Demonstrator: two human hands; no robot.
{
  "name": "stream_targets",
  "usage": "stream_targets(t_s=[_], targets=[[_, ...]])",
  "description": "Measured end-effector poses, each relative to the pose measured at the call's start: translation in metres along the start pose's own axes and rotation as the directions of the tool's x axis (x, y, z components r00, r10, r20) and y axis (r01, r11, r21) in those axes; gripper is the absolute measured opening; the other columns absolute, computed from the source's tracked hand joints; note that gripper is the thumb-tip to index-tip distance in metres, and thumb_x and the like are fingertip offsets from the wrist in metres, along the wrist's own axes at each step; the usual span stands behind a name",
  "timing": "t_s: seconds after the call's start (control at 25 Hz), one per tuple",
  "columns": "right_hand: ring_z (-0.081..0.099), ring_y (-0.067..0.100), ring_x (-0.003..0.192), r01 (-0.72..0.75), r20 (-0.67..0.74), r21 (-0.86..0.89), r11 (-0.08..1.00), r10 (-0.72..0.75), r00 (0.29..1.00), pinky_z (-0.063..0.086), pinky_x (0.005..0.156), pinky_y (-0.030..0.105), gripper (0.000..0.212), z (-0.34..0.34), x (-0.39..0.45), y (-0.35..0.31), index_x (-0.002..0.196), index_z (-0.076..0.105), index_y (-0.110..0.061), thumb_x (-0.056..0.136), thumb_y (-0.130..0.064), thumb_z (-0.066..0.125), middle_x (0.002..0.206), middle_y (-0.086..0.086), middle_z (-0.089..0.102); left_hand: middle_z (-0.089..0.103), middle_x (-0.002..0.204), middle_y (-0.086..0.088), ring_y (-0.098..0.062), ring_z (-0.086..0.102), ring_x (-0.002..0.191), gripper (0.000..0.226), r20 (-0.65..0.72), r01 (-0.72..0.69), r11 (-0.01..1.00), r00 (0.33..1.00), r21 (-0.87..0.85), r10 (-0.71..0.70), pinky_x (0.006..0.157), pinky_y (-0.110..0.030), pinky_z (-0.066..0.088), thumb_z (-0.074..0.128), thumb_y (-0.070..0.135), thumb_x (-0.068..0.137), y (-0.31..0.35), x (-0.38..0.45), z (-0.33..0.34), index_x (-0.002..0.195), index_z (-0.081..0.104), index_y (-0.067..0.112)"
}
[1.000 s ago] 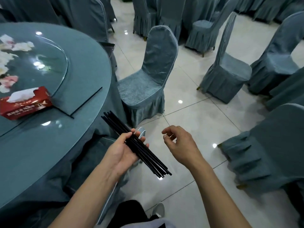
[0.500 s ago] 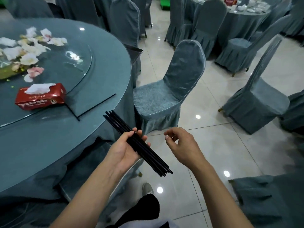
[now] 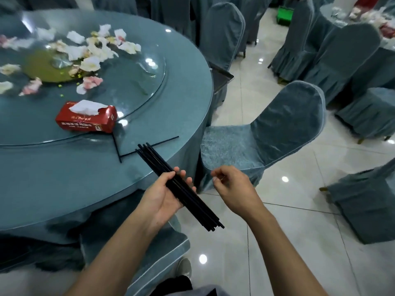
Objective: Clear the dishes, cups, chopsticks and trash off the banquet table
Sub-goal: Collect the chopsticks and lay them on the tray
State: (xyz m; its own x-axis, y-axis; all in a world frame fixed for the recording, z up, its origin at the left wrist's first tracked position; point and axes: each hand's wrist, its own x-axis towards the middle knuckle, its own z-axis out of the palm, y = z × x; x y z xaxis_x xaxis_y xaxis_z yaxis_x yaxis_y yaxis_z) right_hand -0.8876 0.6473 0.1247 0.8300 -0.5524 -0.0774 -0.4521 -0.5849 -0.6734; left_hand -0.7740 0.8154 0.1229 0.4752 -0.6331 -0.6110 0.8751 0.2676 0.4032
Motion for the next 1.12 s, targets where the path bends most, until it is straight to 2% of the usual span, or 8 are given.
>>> stream_targets(t_s=[0.24, 0.36, 0.48, 0.64, 0.72, 1.0, 1.12], targets=[[0.055, -0.012, 0.091, 0.134, 0.152, -0.014, 0.991, -0.131, 0.98, 0.038, 0.071, 0.003, 0.011, 0.011, 0.06, 0.0, 0.104, 0.067, -0.035, 0.096, -0.029, 0.061, 0.096, -0.018, 0.061, 0.068, 0.087, -0.001, -0.022, 0.066, 0.086, 0.015, -0.123, -0.133, 0.987, 0.985, -0.09, 0.121, 0.087, -0.045, 0.055, 0.045, 0.017, 0.102, 0.014, 0.011, 0.007, 0.103, 0.06, 0.018], [0.057, -0.008, 0.09, 0.199, 0.215, 0.02, 0.98, -0.199, 0.956, 0.04, 0.075, 0.007, 0.011, 0.015, 0.087, 0.005, 0.103, 0.066, -0.036, 0.096, -0.03, 0.061, 0.098, -0.017, 0.061, 0.068, 0.084, -0.001, -0.021, 0.068, 0.084, 0.014, -0.182, -0.191, 0.974, 0.969, -0.125, 0.166, 0.092, -0.045, 0.053, 0.047, 0.016, 0.102, 0.017, 0.021, 0.013, 0.099, 0.06, 0.018], [0.058, -0.002, 0.087, 0.257, 0.282, 0.034, 0.966, -0.256, 0.925, 0.045, 0.077, 0.016, 0.01, 0.013, 0.119, 0.014, 0.104, 0.066, -0.034, 0.097, -0.031, 0.06, 0.096, -0.015, 0.059, 0.068, 0.086, -0.002, -0.021, 0.068, 0.083, 0.013, -0.237, -0.266, 0.948, 0.946, -0.176, 0.221, 0.088, -0.046, 0.055, 0.048, 0.016, 0.101, 0.017, 0.035, 0.026, 0.098, 0.06, 0.017], [0.056, -0.007, 0.088, 0.329, 0.374, 0.049, 0.943, -0.322, 0.869, 0.04, 0.072, 0.006, 0.01, 0.002, 0.168, 0.028, 0.105, 0.066, -0.034, 0.097, -0.031, 0.06, 0.094, -0.017, 0.058, 0.069, 0.088, -0.002, -0.021, 0.071, 0.083, 0.011, -0.294, -0.35, 0.909, 0.914, -0.228, 0.278, 0.076, -0.043, 0.061, 0.049, 0.016, 0.1, 0.01, 0.063, 0.049, 0.099, 0.06, 0.017], [0.056, -0.008, 0.087, 0.367, 0.411, 0.063, 0.928, -0.359, 0.838, 0.04, 0.073, 0.005, 0.012, -0.004, 0.192, 0.034, 0.106, 0.067, -0.032, 0.096, -0.028, 0.062, 0.094, -0.017, 0.059, 0.069, 0.089, -0.002, -0.022, 0.071, 0.083, 0.01, -0.317, -0.391, 0.887, 0.897, -0.245, 0.308, 0.076, -0.043, 0.061, 0.05, 0.016, 0.099, 0.003, 0.077, 0.058, 0.099, 0.06, 0.017], [0.063, 0.006, 0.089, 0.409, 0.539, 0.14, 0.902, -0.416, 0.732, 0.053, 0.088, 0.028, 0.015, 0.007, 0.245, 0.045, 0.108, 0.069, -0.024, 0.094, -0.021, 0.064, 0.1, -0.007, 0.067, 0.067, 0.091, -0.002, -0.022, 0.07, 0.084, 0.011, -0.429, -0.512, 0.806, 0.826, -0.298, 0.366, 0.081, -0.044, 0.059, 0.05, 0.017, 0.097, -0.009, 0.095, 0.077, 0.094, 0.061, 0.018], [0.063, 0.011, 0.09, 0.433, 0.603, 0.158, 0.888, -0.434, 0.669, 0.053, 0.088, 0.031, 0.015, 0.022, 0.257, 0.033, 0.108, 0.068, -0.023, 0.095, -0.022, 0.063, 0.098, -0.005, 0.068, 0.066, 0.087, -0.001, -0.021, 0.068, 0.083, 0.012, -0.491, -0.566, 0.761, 0.784, -0.318, 0.379, 0.084, -0.045, 0.058, 0.05, 0.016, 0.097, -0.002, 0.097, 0.075, 0.093, 0.061, 0.018]])
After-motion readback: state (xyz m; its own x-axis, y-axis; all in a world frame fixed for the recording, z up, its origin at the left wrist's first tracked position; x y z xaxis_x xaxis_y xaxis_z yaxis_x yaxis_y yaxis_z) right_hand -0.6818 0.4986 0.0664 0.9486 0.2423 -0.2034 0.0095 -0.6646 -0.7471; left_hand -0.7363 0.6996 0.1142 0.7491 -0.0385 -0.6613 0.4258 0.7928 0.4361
